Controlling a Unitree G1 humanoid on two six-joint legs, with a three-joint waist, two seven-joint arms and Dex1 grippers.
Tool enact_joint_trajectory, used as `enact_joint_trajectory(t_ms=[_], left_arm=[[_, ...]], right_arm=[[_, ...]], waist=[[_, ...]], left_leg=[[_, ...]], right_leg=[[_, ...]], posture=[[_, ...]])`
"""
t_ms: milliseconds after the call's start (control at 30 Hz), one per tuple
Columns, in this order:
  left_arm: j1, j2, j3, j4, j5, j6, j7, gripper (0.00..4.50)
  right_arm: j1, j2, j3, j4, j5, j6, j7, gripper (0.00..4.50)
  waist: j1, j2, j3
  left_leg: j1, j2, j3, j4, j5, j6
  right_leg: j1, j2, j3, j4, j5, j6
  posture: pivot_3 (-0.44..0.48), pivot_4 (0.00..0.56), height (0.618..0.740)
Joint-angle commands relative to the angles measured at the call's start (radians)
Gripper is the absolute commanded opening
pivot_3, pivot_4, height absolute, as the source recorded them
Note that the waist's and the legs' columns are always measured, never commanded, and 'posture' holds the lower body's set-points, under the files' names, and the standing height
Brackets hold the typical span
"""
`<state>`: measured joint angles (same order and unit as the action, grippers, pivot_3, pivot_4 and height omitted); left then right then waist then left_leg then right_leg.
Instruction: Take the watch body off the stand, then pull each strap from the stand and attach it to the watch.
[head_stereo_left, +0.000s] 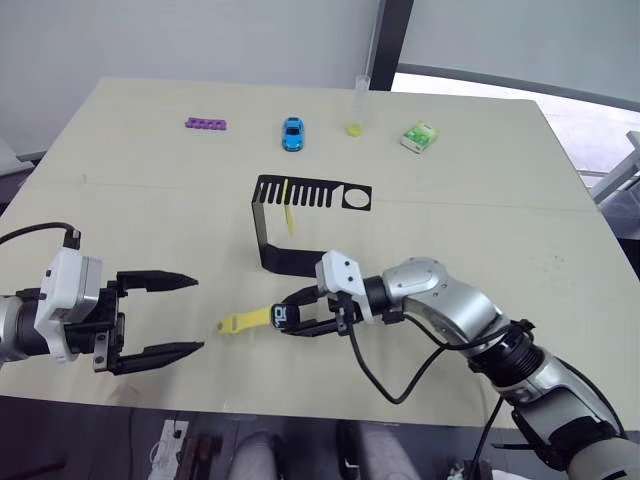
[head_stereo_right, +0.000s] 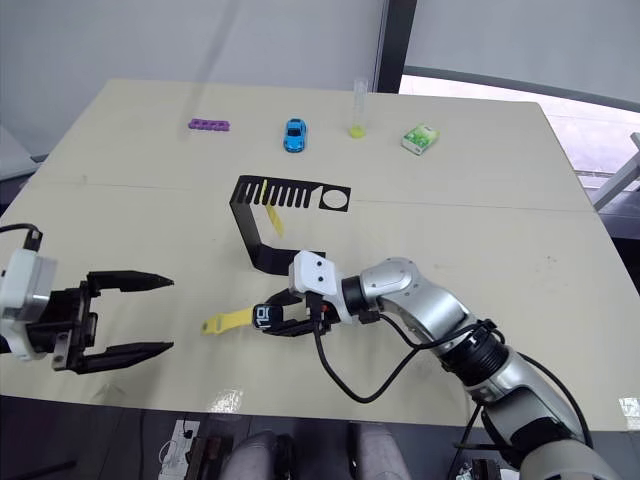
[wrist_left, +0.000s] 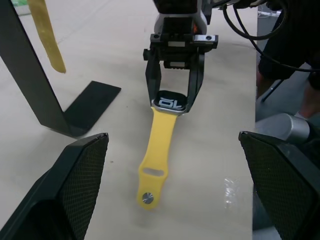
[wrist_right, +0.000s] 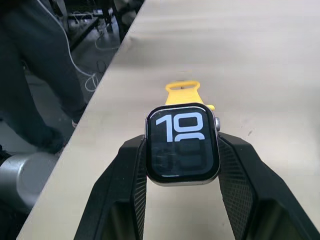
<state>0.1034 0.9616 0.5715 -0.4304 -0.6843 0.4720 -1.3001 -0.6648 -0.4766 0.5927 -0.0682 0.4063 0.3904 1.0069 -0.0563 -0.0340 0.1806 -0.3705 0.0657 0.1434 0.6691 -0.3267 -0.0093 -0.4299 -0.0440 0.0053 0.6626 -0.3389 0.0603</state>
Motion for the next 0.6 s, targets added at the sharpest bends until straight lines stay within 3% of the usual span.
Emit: enact_joint_trajectory(t_ms=[33, 433, 600], left_arm=[[0.03, 0.006, 0.036, -0.06, -0.043, 0.01, 0.001, 4.5], [0.064, 0.002, 0.022, -0.068, -0.025, -0.015, 0.026, 4.5], [0.067, 0.003, 0.011, -0.047, -0.01, -0.036, 0.02, 4.5]], right_arm=[[0.016, 0.012, -0.012, 0.004, -0.048, -0.001, 0.028, 1.5], [0.064, 0.0, -0.041, 0.017, -0.137, 0.101, 0.039, 1.5], [0.077, -0.041, -0.088, -0.019, -0.136, 0.074, 0.083, 3.89]], waist=[[-0.001, 0.0, 0.0], [-0.004, 0.0, 0.0], [-0.002, 0.0, 0.0]], left_leg=[[0.0, 0.0, 0.0, 0.0, 0.0, 0.0], [0.002, 0.0, 0.0, -0.001, 0.0, -0.001], [0.002, 0.0, 0.0, -0.001, 0.0, 0.0]], right_leg=[[0.0, 0.0, 0.0, 0.0, 0.0, 0.0], [0.0, 0.0, 0.0, 0.002, -0.001, -0.001], [0.0, 0.0, 0.0, 0.001, -0.001, -0.001]], posture=[[0.0, 0.15, 0.74], [0.0, 0.15, 0.74], [0.0, 0.15, 0.74]])
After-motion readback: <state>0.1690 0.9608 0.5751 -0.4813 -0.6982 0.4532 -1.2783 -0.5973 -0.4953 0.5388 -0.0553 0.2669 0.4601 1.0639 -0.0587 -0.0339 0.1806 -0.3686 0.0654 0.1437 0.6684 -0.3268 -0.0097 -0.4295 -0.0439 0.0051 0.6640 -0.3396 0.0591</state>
